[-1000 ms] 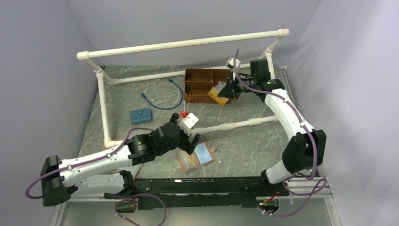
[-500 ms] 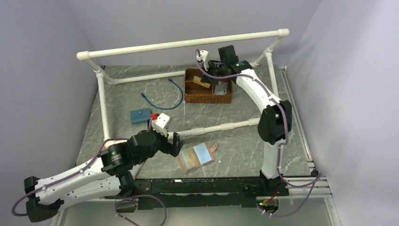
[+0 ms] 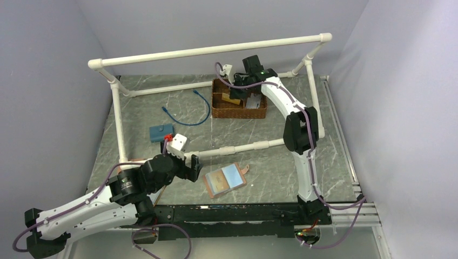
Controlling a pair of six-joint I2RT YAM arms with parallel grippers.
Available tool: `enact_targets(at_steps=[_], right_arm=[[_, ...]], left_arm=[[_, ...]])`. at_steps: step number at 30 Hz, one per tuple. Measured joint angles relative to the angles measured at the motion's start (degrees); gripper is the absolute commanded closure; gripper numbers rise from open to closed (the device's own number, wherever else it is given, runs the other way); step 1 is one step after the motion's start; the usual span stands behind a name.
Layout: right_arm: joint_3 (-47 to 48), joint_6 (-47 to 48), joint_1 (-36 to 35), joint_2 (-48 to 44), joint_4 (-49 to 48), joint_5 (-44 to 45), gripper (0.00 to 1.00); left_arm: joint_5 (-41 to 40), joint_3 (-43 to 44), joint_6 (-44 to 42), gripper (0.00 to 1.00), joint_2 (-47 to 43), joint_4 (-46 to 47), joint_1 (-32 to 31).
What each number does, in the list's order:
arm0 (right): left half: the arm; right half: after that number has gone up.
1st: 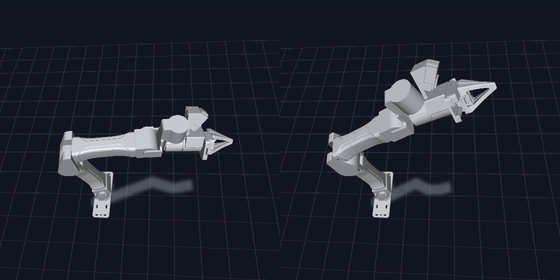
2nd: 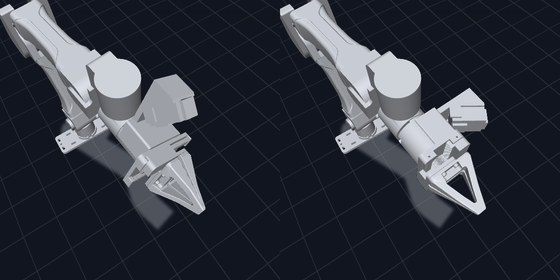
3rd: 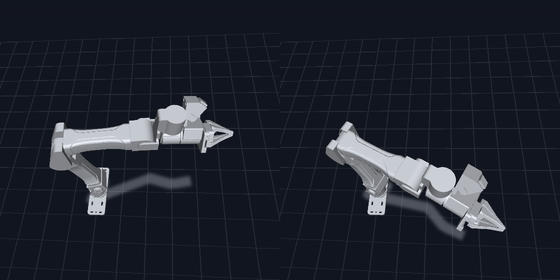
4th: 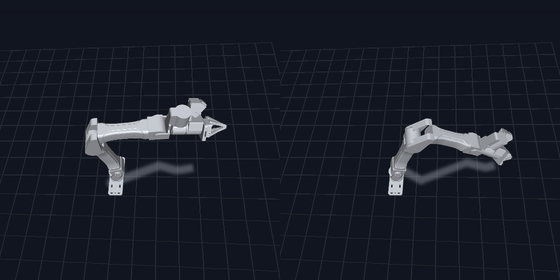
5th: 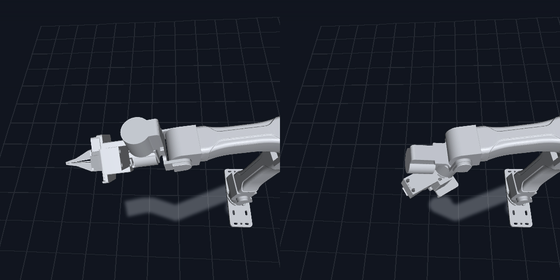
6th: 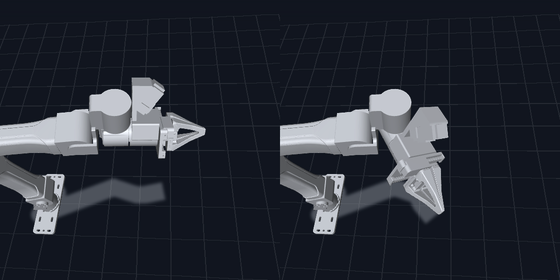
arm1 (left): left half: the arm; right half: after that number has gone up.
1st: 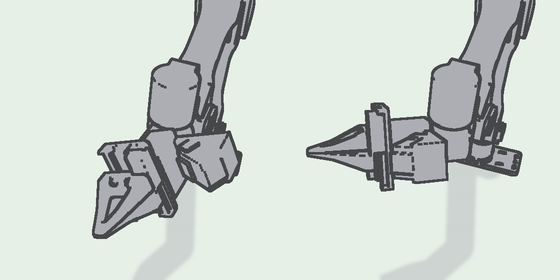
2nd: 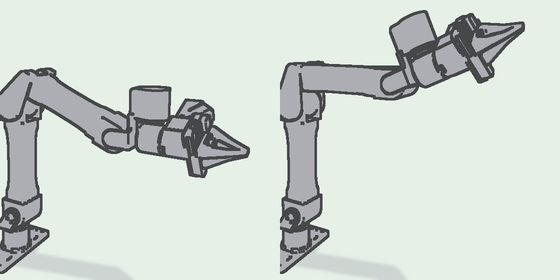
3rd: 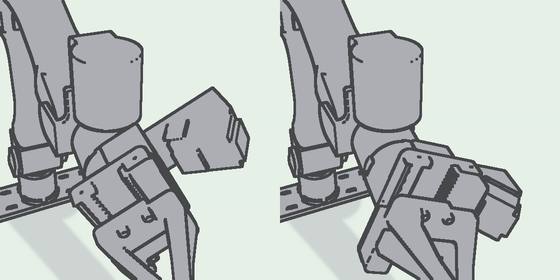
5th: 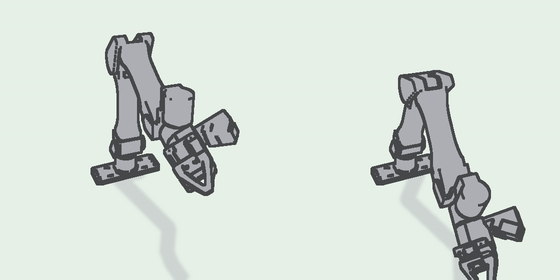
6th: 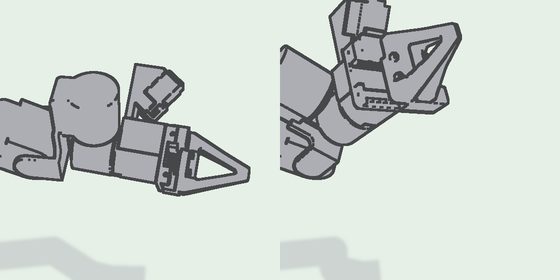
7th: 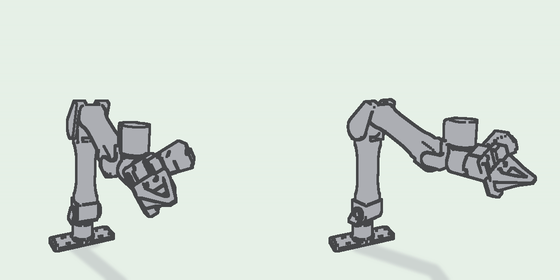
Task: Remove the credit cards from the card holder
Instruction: Place the credit card in the storage box.
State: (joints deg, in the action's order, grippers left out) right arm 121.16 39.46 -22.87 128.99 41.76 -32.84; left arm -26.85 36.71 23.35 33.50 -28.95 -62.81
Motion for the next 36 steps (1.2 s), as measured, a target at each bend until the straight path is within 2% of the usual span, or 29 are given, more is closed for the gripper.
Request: enact_targets(at_steps=[11,12,15,17,22,25,29,36], right_arm=[[3.5,0.9,0.0,5.9,1.6,-0.5,1.00],[3.7,0.9,0.0,6.3,1.7,-0.7,0.97],[4.0,0.3,0.0,6.8,1.7,-0.2,0.72],[4.0,-0.7,-0.1,7.0,1.3,1.7,0.63],[2.5,-2.8,-0.2,6.3,-3.0,9.7,0.58],[-0.3,-4.0,-0.2,4.1,-4.5,13.7,0.58],[-5.1,-4.9,-0.3,-1.5,-5.0,14.9,0.56],[-17.6,-6.0,-2.3,-19.6,-4.0,8.8,0.52]], left_arm=[[-0.5,0.0,-0.2,0.01,0.5,-0.1,0.1],[-0.5,0.0,-0.2,0.01,0.5,-0.1,0.1],[-0.5,0.0,-0.1,0.01,0.5,-0.1,0.1],[-0.4,0.0,-0.2,0.00,0.4,-0.1,0.1],[1.1,0.0,-0.1,0.01,-1.0,0.0,0.1],[2.2,0.0,0.1,0.01,-2.1,0.3,0.2],[3.9,0.0,1.7,0.01,-2.5,0.9,0.2],[7.6,-1.8,8.0,0.01,-1.9,2.1,0.2]])
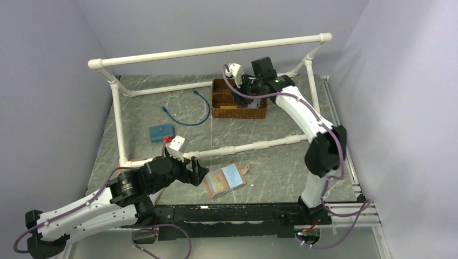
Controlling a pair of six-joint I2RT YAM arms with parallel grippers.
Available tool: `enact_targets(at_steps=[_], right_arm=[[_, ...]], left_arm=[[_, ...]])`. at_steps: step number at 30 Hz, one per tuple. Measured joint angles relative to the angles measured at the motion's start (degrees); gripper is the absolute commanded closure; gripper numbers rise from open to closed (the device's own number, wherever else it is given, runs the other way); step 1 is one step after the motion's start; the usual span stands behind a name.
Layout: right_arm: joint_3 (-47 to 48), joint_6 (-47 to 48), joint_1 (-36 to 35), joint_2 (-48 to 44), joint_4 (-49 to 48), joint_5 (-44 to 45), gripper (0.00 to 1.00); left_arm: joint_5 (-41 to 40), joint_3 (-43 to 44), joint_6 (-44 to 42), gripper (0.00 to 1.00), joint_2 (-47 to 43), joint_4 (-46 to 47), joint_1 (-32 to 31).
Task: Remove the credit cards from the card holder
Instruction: Place the credit card in the storage box, then remove the credit card from the card holder.
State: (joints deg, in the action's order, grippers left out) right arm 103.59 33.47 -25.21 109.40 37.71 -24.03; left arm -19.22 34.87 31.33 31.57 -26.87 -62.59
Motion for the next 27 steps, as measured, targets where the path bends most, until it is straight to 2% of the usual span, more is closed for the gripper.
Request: enact_targets(at_steps=[4,8,14,18,21,27], right_arm=[[-8.8,-0.5,-0.9,-12.1,0.4,-6.9,0.47],[-20.2,0.7,-0.7,-23.4,1.0,-15.2,0.29],[-38.6,8.1,-0.6,-35.8,3.4,-29.9,0.26],[-46.9,8.4,-0.7,-38.7,1.4,-34.4,0.30],[-52.3,6.4,-1.0,-39.1,-2.6,-36.3,0.38],[-60.5,2.2,-3.6,-39.2,-10.4,-36.2,0.65]], left_arm=[[1.0,-1.9,4.4,0.00,0.5,0.5,0.0],[2.1,-4.6,8.9,0.02,1.1,2.7,0.0],[3.5,-8.0,15.5,0.09,2.9,6.1,0.1],[4.4,-10.9,20.6,0.16,3.5,8.9,0.2],[5.0,-13.9,24.1,0.26,3.4,11.9,0.3],[6.4,-19.9,29.7,0.43,3.5,18.7,0.3]])
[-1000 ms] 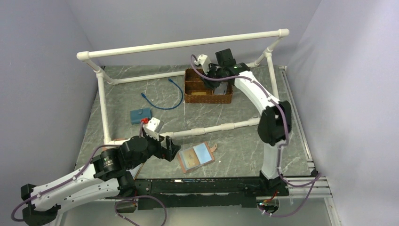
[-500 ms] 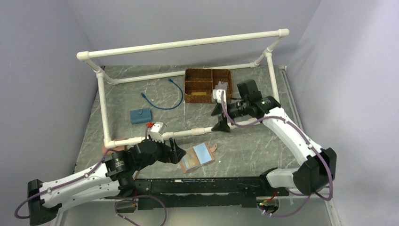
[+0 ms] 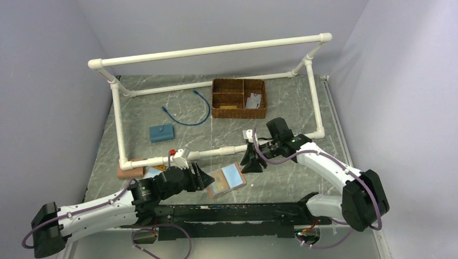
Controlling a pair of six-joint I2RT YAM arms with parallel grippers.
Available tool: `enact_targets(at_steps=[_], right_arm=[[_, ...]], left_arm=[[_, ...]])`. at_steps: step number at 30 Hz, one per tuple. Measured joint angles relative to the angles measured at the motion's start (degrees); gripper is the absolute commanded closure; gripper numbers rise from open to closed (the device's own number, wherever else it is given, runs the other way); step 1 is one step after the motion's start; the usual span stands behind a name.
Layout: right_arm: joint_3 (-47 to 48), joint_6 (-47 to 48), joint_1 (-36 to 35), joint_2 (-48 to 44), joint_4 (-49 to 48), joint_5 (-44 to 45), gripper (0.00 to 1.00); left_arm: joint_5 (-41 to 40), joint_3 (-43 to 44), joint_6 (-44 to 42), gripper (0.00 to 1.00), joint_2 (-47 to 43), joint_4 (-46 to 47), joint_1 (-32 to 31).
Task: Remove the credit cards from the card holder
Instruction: Remove the credit card from the card holder.
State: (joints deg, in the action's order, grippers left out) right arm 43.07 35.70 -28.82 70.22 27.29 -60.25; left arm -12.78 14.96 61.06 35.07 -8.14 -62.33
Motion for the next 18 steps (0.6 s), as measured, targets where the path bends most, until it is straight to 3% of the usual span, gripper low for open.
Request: enact_targets(at_steps=[7,18], right_arm=[[-0.6,-1.2,-9.6,3.1,-6.8,6.4,0.80],[-0.6,1.8,-16.4,8.7,-9.2,21.0,0.84]], left_arm=[[0.6,-0.4,4.9,0.59,5.8,4.0,0.0],[-0.6,2.4,11.9,0.62,12.2,1.5,0.0]])
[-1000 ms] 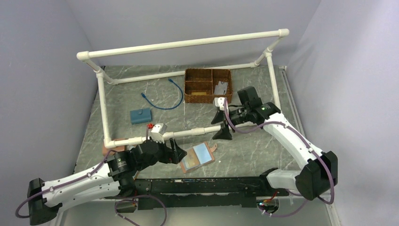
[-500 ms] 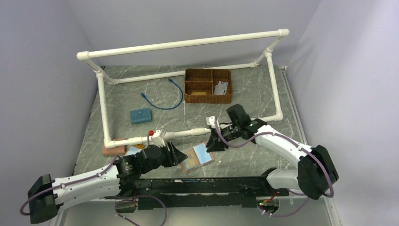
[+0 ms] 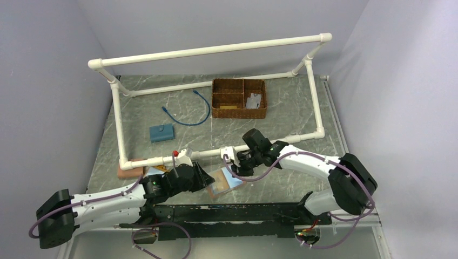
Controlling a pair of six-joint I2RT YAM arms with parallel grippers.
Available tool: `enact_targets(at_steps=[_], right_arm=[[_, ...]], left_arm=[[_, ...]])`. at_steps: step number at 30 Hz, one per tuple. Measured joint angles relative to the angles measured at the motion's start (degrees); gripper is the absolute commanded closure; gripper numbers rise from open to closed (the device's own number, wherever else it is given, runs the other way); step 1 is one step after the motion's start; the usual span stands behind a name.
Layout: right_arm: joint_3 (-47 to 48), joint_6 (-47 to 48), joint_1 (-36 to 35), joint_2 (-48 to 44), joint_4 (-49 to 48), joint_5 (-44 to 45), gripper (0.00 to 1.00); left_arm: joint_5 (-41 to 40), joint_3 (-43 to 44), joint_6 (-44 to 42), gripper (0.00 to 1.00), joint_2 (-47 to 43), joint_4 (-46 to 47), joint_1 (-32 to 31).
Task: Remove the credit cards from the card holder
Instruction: Remove the credit card from the card holder.
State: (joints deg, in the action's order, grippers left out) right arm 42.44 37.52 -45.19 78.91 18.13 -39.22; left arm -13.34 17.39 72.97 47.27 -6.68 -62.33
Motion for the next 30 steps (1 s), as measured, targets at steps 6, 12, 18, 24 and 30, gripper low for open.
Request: enact_targets(at_steps=[6,12,18,24,30], right_arm=[[0.0,0.9,-1.7,2.0,-0.2,3.4,0.84],[0.0,1.1,-3.0,4.0,-0.2,5.6,0.86],[0.0,1.2,-4.2,5.4,-0.2,7.5,0.86],[0.1,1.3,-4.4,5.5,-0.2,8.1,0.87],[0.4,1.4,-4.6,6.0,-0.2,8.7,0.87]], left_arm=[[-0.1,0.0,1.9,0.62,2.6,0.1,0.0],[-0.1,0.4,1.9,0.62,4.1,0.2,0.0],[-0.1,0.4,1.9,0.61,4.8,1.7,0.0],[-0.1,0.5,1.9,0.61,7.1,3.0,0.0],[0.0,3.6,2.1,0.60,10.9,2.1,0.0]])
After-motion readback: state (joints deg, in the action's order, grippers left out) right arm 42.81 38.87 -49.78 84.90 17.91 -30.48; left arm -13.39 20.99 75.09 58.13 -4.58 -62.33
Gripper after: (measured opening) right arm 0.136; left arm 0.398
